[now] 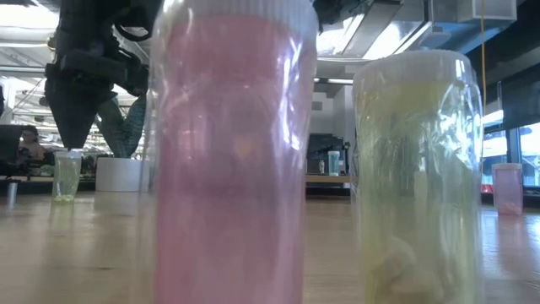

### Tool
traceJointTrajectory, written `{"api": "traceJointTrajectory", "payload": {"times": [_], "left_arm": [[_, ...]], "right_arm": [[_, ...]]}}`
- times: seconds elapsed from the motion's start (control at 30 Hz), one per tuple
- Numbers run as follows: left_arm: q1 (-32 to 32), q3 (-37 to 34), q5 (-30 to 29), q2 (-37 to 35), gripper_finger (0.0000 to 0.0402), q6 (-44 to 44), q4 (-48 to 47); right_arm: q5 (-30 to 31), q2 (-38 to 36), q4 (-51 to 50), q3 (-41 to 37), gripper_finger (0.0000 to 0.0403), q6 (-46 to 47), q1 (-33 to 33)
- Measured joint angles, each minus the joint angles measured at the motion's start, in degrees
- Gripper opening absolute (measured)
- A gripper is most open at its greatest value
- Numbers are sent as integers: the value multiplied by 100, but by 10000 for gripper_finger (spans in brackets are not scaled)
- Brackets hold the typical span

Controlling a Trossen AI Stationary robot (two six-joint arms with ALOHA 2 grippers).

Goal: Pick and place medicine bottles onto shelf by color
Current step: Put the top yellow pill bottle on the shelf

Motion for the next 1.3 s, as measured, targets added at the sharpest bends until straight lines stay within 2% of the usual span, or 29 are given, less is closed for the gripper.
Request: {"api": "traceJointTrajectory", "payload": {"times": [0.33,0.67,0.87,1.3], "left_arm": [[-2,-4,-26,22,221,-595,21],[-4,-568,160,33,221,-555,496],[-4,-654,147,33,221,-547,889],[-4,-717,139,33,219,-548,900]], "right_arm": [[0,0,0,0,179,0,0],[0,0,0,0,179,0,0],[0,0,0,0,179,0,0],[2,0,2,0,179,0,0]]}}
